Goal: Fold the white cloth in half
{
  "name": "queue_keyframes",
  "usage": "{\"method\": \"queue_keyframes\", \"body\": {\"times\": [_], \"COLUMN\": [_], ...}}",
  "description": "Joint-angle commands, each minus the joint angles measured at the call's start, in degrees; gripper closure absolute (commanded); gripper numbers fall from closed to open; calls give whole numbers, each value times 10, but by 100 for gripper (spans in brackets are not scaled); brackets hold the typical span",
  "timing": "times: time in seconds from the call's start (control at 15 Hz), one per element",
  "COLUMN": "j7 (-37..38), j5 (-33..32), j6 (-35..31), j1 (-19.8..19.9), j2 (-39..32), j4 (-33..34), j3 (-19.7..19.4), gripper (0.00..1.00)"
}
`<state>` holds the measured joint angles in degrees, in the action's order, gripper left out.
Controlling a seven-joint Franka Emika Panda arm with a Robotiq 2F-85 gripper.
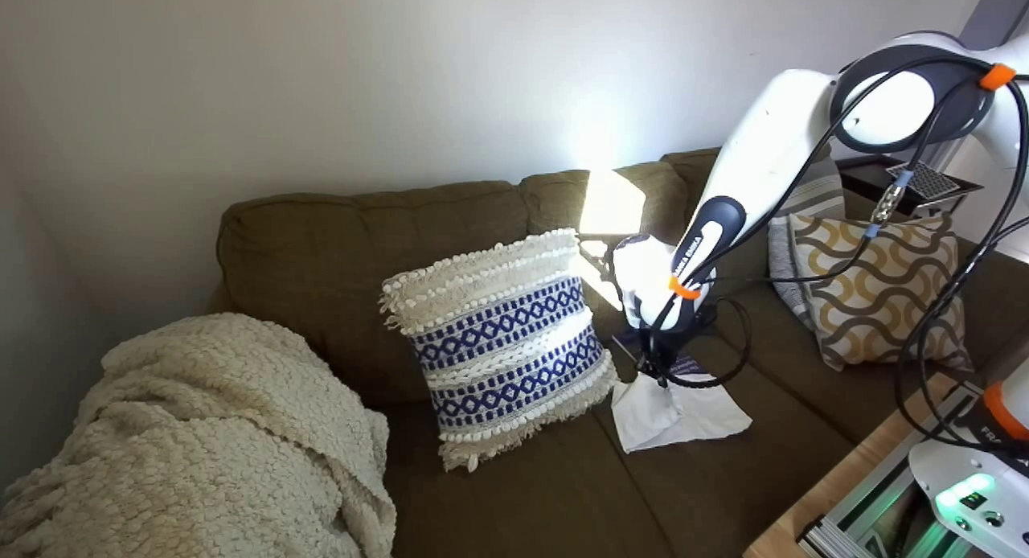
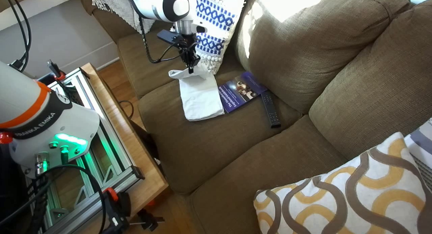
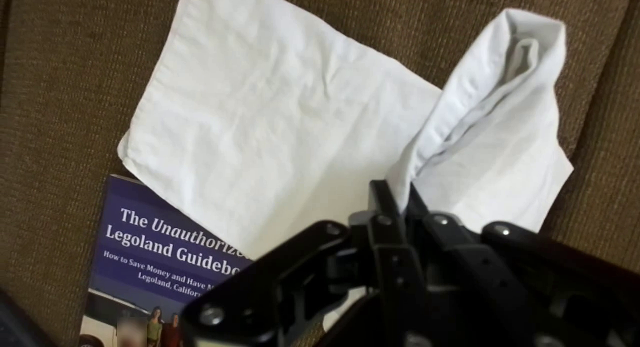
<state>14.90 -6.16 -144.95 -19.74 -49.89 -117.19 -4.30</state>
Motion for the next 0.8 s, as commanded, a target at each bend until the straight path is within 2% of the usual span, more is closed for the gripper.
{"method": "queue_keyframes", "body": {"times": [0.0, 0.33, 0.73], "j7": [22, 54, 101], "j5": [-19, -51, -103], "j6": [-1, -32, -150], "j1": [-7, -31, -86], "j2": [4, 11, -12], "j4": [-28, -91, -156], "j3": [-16, -55, -146], "gripper": [98, 98, 98]}}
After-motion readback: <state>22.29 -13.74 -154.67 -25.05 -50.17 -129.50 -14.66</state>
